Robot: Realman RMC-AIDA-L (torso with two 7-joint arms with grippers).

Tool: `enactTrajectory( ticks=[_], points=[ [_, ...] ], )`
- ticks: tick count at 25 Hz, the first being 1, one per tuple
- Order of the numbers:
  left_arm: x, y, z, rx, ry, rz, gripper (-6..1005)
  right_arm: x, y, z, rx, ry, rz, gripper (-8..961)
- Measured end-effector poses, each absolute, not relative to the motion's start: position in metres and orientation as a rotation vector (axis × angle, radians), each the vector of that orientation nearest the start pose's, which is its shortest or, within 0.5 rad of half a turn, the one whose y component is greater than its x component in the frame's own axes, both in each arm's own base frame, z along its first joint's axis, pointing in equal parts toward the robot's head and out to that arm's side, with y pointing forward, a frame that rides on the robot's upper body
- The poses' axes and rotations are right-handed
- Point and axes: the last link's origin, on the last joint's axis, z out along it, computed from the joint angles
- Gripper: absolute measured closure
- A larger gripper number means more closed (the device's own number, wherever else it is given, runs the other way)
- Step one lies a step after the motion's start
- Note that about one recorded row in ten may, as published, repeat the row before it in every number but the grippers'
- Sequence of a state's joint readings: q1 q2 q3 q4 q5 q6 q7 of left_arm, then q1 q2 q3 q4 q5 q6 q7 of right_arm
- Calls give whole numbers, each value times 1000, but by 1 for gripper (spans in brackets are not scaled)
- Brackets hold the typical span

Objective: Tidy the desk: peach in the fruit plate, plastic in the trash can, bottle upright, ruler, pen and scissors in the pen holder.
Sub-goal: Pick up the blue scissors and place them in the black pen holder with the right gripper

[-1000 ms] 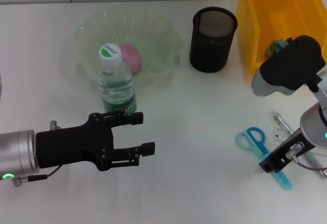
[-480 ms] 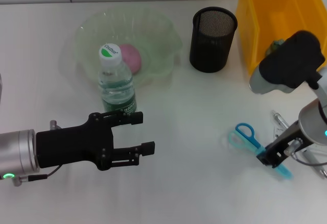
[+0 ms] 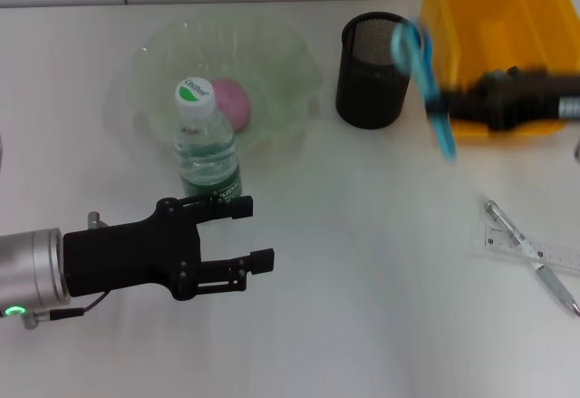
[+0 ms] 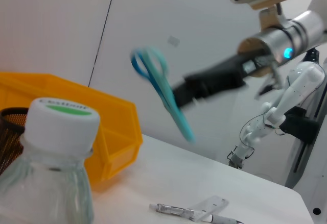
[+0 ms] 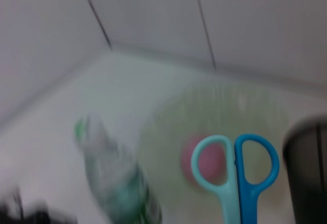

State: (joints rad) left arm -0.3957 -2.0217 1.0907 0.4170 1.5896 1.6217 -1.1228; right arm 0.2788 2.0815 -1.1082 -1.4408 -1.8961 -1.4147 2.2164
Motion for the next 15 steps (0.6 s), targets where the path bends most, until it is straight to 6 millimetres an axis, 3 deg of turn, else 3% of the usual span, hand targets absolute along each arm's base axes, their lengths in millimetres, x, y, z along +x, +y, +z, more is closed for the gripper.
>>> enactTrajectory(
  ticks=[1,2,3,5,9,10,15],
  points=[
    [-278,265,-34,-2811,-577,-951,201,196,328,61,-2540,924,557,739],
    [-278,265,-34,-2811,-573,-951,201,206,345,63,-2485,864,775,732],
    [-278,265,-33,-2811,-572,-951,201,206,345,63,-2485,864,775,726],
    [-277,266,-33,-2811,-570,-952,201,223,373,52,-2367,802,973,713],
    [-275,268,-34,-2809,-568,-961,201,231,394,34,-2279,745,1009,688],
    [-275,268,-34,-2809,-568,-961,201,232,401,21,-2237,706,1011,681],
    [-274,268,-33,-2804,-568,-965,201,228,412,-4,-2197,657,969,649]
  ],
)
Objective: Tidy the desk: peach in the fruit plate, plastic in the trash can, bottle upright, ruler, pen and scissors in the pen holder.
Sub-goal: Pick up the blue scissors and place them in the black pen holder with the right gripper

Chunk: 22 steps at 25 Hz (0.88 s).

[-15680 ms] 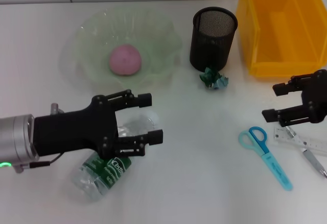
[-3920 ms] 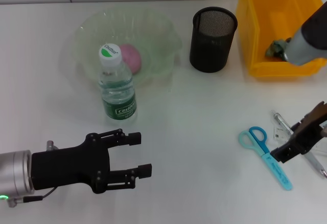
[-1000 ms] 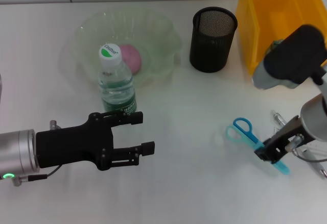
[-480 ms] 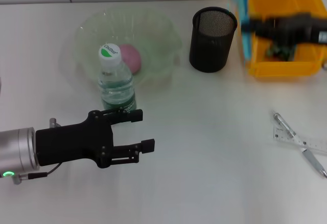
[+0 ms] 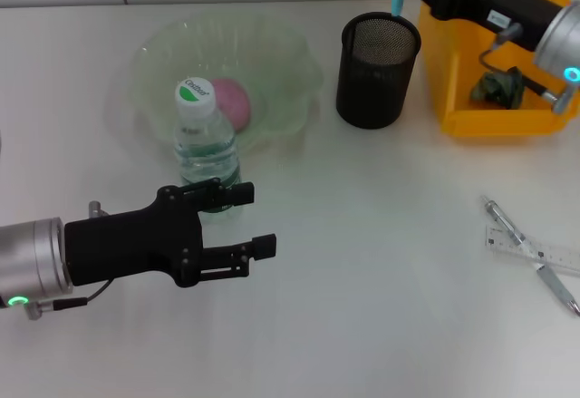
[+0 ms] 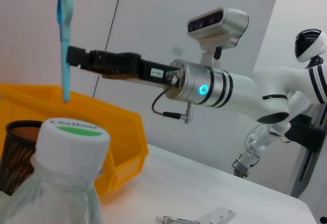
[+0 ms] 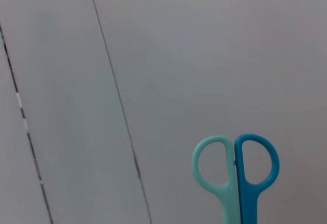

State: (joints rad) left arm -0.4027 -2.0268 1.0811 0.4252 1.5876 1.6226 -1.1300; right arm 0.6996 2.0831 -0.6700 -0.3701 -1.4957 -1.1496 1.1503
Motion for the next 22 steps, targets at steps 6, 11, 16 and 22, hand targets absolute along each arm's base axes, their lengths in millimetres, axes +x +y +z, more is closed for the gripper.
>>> enactTrajectory(
  ticks=[6,11,16,22],
  points=[
    [-273,271,-33,-2787,-566,-974,201,228,414,-13,-2192,654,935,611],
    [-274,272,-33,-2782,-567,-962,201,231,413,-14,-2169,668,944,579],
    [-275,274,-30,-2768,-568,-964,201,233,411,-14,-2168,677,944,511],
    [-274,274,-31,-2772,-566,-964,201,232,403,-3,-2223,655,997,338]
  ],
)
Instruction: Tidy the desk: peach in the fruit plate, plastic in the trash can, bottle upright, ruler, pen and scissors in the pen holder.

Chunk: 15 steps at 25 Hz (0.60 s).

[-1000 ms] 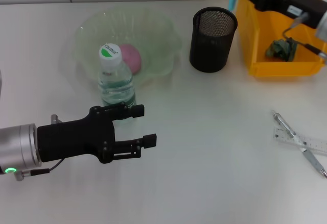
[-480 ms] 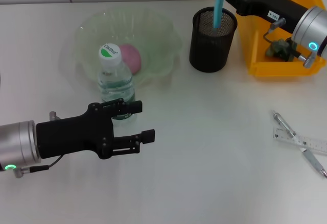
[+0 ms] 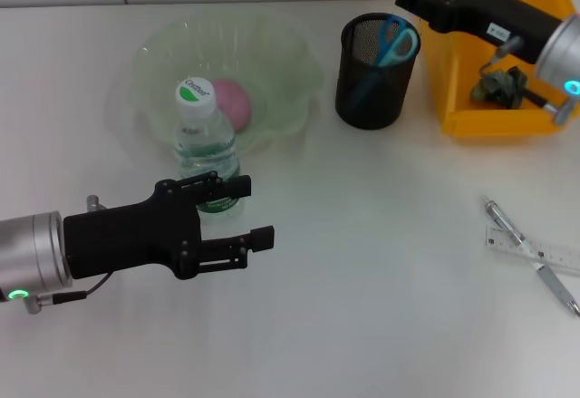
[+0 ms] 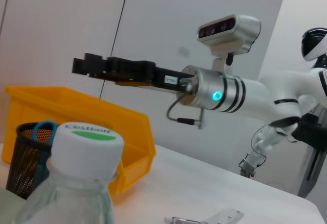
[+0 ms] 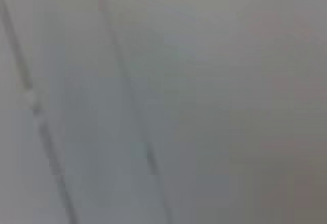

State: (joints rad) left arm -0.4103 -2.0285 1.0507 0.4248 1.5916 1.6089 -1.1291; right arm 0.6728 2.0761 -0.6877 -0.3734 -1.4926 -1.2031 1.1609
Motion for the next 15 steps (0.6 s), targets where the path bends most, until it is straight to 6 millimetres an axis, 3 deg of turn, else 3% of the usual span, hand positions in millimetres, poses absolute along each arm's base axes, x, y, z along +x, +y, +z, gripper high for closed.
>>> enactTrajectory(
  ticks=[3,6,8,9,12,13,14,15],
  points=[
    [-274,274,-31,-2775,-566,-965,201,224,388,24,-2454,609,882,339],
    [-274,273,-32,-2776,-566,-967,201,220,380,37,-2560,579,765,339],
    [-274,272,-32,-2775,-569,-967,201,215,362,55,-2743,504,459,340],
    [-274,272,-32,-2775,-569,-967,201,215,362,55,-2743,504,459,340],
    [-274,272,-32,-2774,-570,-968,201,213,346,67,-2861,474,98,341],
    [-273,272,-34,-2779,-571,-973,201,212,336,72,-2891,487,-127,341],
    [-273,272,-34,-2780,-573,-975,201,212,336,72,-2891,487,-127,341],
    [-272,271,-35,-2779,-574,-978,201,210,329,77,-2888,490,-322,341]
  ],
)
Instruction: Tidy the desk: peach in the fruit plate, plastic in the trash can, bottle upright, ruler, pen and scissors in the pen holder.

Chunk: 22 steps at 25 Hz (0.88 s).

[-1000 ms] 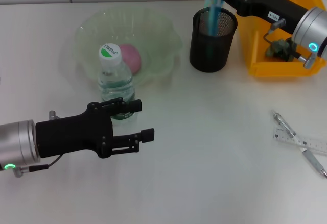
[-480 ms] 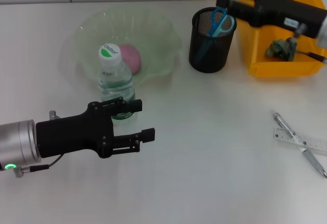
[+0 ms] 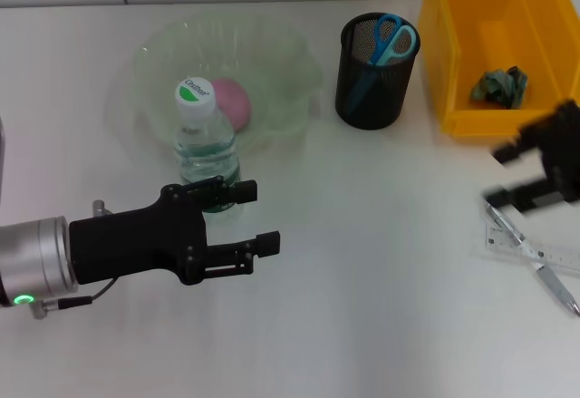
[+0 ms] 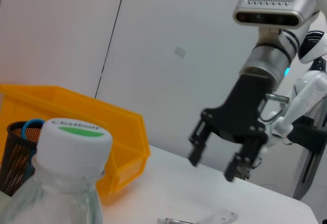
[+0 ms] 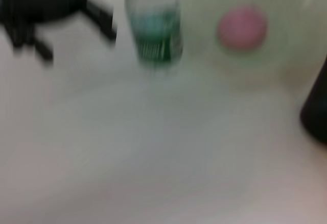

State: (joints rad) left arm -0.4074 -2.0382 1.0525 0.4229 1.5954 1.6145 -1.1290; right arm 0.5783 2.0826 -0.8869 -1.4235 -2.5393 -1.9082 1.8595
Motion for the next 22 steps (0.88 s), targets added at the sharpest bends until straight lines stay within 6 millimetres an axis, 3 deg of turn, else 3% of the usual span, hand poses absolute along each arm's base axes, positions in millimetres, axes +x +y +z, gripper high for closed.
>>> enactTrajectory(
  ticks=[4,8,17,22],
  points=[
    [-272,270,-37,-2781,-578,-977,201,212,321,82,-2861,495,-519,342],
    [-271,270,-37,-2785,-584,-979,201,226,317,87,-2795,586,-708,343],
    [-273,272,-33,-2778,-622,-981,201,251,316,78,-2820,586,-763,345],
    [-272,273,-33,-2777,-622,-980,201,258,320,75,-2828,486,-762,346]
  ],
)
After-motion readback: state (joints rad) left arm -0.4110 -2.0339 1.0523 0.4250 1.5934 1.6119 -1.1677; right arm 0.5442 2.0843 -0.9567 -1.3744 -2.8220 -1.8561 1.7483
